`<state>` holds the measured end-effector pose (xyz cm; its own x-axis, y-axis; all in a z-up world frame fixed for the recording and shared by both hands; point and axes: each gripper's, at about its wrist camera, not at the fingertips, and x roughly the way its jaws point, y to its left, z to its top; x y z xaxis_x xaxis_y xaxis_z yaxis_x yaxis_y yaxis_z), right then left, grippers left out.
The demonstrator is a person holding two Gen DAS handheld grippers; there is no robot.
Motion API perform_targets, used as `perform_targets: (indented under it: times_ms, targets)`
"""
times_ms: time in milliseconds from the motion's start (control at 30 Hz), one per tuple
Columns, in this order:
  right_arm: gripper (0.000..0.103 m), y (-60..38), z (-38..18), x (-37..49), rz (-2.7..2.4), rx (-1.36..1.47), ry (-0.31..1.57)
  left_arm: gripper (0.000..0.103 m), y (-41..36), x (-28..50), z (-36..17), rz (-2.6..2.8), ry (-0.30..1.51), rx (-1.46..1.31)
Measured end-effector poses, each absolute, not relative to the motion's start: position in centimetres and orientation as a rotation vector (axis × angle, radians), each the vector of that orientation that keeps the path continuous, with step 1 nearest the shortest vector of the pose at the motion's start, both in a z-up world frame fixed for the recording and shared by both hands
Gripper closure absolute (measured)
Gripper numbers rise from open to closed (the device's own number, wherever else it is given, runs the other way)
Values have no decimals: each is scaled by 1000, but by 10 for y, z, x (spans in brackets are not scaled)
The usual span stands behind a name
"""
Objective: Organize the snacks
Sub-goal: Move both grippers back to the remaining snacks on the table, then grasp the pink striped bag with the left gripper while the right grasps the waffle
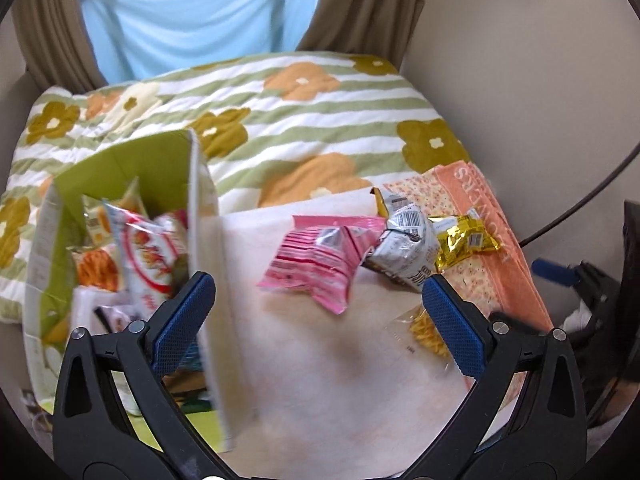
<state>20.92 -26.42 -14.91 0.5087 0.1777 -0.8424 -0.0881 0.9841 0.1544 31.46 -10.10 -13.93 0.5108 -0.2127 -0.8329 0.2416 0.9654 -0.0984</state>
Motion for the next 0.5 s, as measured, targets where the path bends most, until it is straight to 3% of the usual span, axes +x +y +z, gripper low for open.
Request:
perform_targets:
  times_ms: [500]
  targets:
    - [5, -264, -255, 222, 395, -143, 1220, 0, -144, 358, -207, -156, 1183, 154]
